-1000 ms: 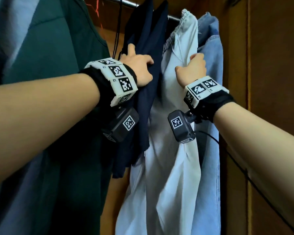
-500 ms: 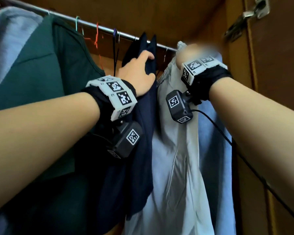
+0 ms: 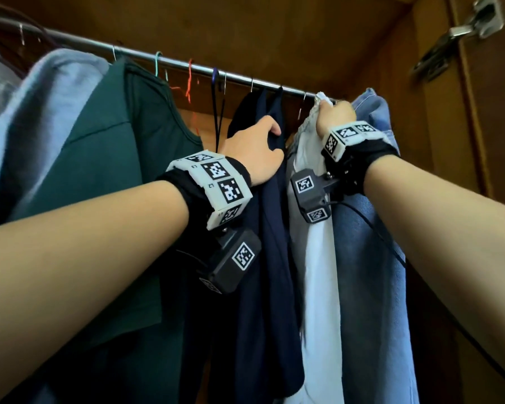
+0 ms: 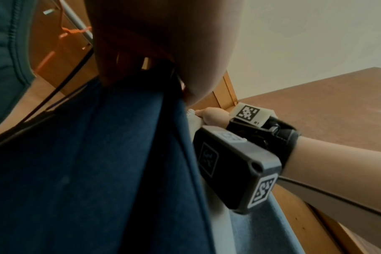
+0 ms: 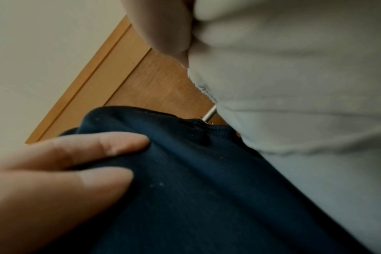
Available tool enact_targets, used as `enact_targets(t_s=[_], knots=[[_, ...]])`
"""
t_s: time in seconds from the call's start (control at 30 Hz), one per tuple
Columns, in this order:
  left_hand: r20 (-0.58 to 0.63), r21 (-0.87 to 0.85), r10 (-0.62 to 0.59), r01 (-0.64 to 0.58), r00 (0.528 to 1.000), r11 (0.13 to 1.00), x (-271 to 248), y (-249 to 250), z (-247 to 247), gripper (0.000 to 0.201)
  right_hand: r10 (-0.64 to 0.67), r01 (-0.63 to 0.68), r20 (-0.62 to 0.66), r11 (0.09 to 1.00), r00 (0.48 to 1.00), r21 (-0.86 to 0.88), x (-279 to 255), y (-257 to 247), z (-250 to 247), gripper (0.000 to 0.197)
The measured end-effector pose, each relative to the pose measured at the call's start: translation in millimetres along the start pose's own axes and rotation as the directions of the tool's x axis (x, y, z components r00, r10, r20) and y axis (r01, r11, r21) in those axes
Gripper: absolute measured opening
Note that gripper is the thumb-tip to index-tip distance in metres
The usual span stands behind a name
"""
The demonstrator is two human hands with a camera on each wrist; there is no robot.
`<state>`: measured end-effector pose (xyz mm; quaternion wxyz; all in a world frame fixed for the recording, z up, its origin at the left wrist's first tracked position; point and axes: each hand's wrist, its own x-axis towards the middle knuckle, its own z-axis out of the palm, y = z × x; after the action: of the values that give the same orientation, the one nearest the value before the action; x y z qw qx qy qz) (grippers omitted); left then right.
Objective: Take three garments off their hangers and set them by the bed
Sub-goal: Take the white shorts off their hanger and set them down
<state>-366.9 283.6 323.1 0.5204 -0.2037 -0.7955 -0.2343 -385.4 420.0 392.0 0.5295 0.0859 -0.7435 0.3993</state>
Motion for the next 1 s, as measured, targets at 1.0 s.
enact_targets(t_s=[1.0], knots=[[0.372, 0.030, -0.147, 0.146, 0.917, 0.989, -173.8, 8.7, -23.5, 0.060, 0.070, -0.074, -0.067, 0.995, 0.995, -0.065, -202.2, 15.6, -55.6, 0.046]])
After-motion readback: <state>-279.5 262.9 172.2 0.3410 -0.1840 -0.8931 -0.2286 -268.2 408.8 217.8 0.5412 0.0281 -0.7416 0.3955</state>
